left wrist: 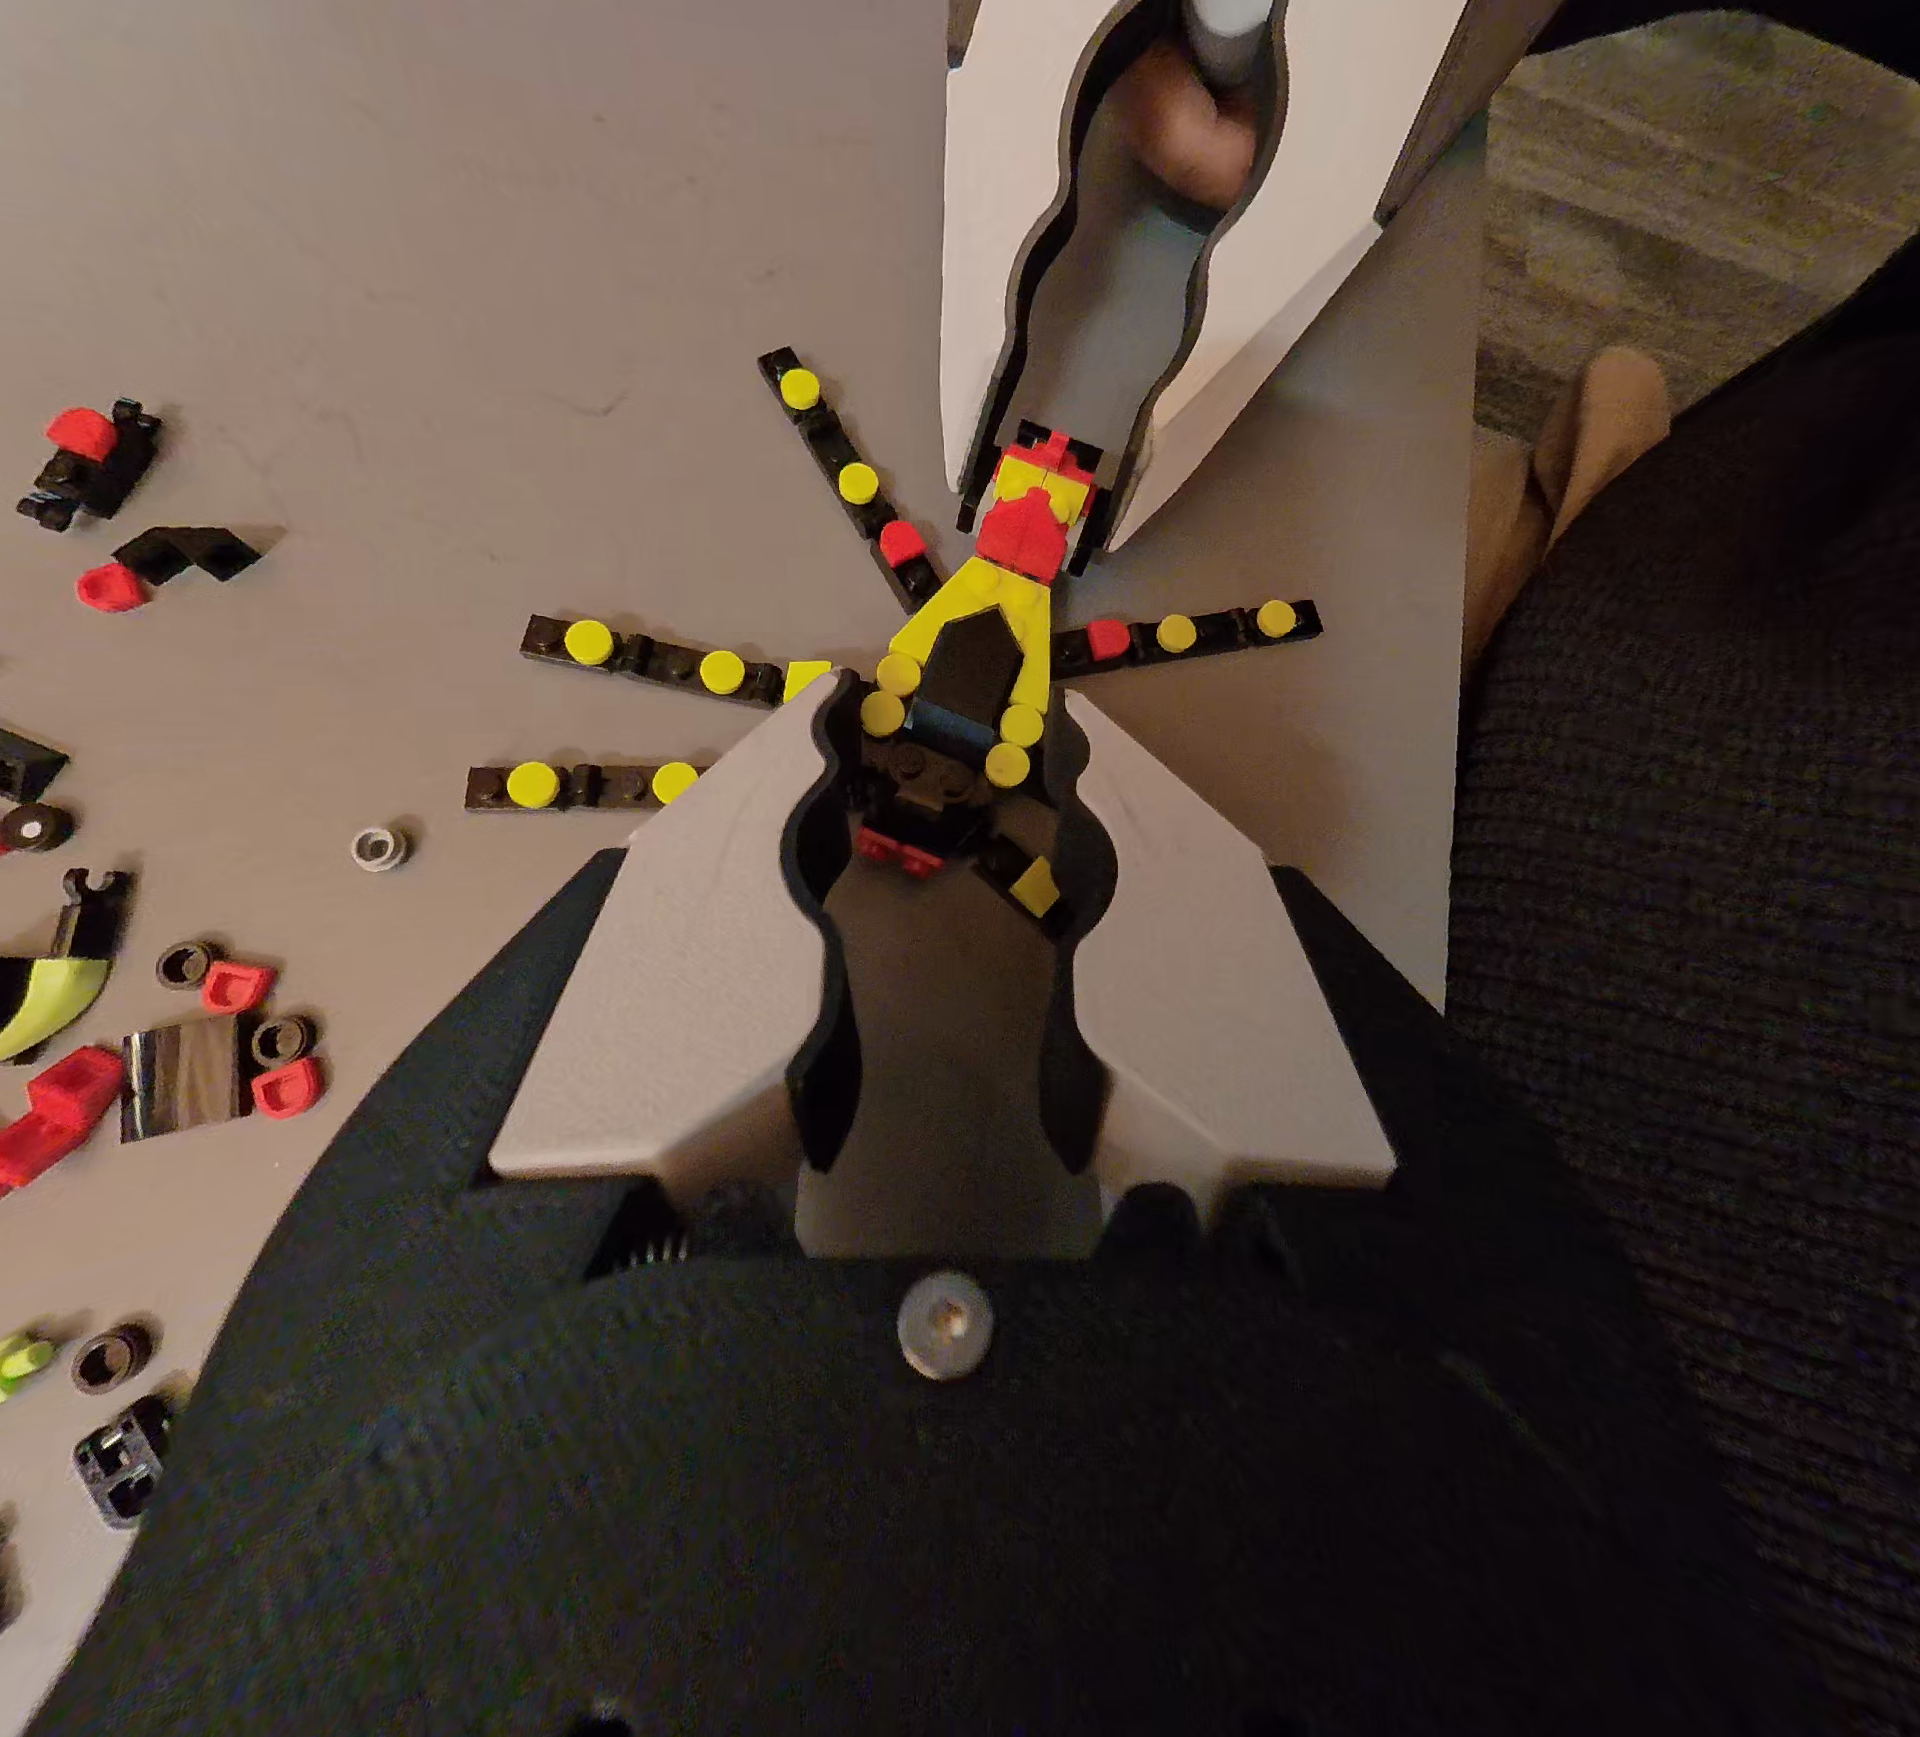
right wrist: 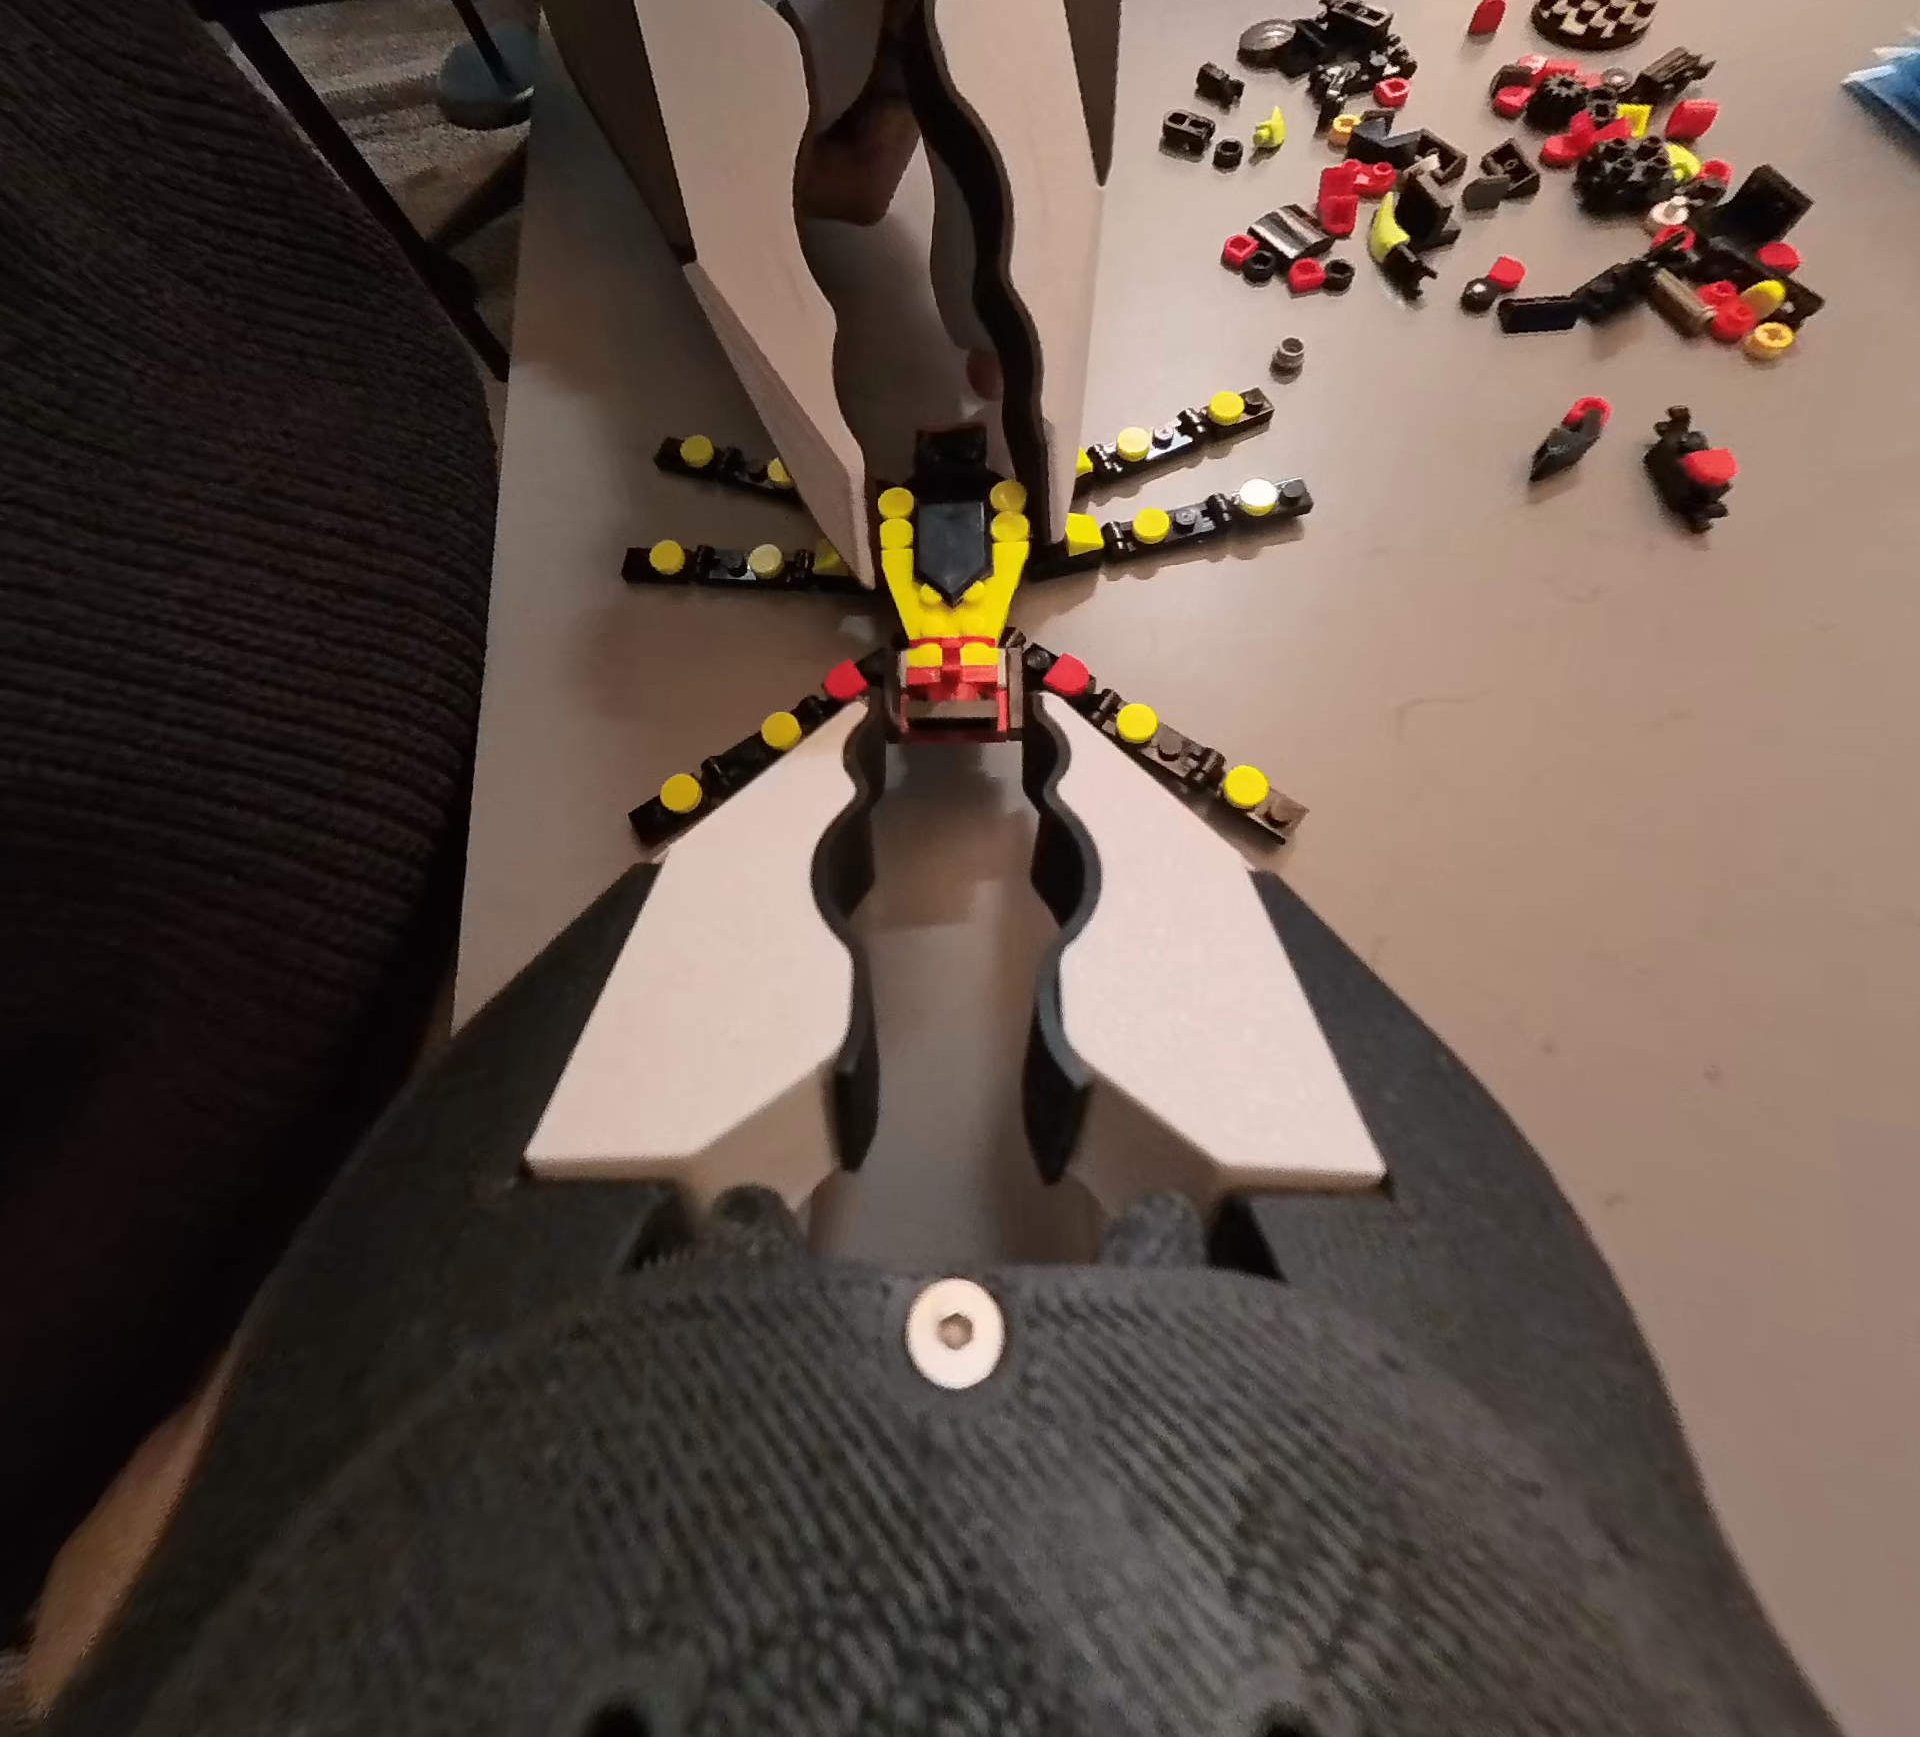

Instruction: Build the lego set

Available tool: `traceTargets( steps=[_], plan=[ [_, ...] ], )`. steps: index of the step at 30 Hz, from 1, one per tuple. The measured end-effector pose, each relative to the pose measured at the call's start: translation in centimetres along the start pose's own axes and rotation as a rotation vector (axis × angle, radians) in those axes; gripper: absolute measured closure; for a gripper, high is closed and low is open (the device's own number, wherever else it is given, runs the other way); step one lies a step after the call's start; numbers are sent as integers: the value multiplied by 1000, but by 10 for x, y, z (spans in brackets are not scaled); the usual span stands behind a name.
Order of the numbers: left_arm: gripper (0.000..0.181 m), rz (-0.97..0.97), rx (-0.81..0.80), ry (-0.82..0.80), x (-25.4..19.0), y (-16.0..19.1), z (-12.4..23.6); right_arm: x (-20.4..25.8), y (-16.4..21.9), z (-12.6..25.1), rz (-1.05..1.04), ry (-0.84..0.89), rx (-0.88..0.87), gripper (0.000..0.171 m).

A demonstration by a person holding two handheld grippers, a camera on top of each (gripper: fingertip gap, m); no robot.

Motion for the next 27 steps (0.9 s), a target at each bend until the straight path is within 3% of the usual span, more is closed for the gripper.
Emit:
traceTargets(
  steps=[27],
  plan=[
    [147, 55, 42, -26, 0, 0, 0, -2, 0, -1, 1, -36, -1, 146]
  ],
)
Point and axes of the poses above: each gripper's, where its closed fingertips meet, z back along the fingers, y out of its underside, x = y × z across the jaws, the point moved 5 cm from there along z, back along the fingers, and after that the axes turned 7 degrees about z, right-handed, at the moved point
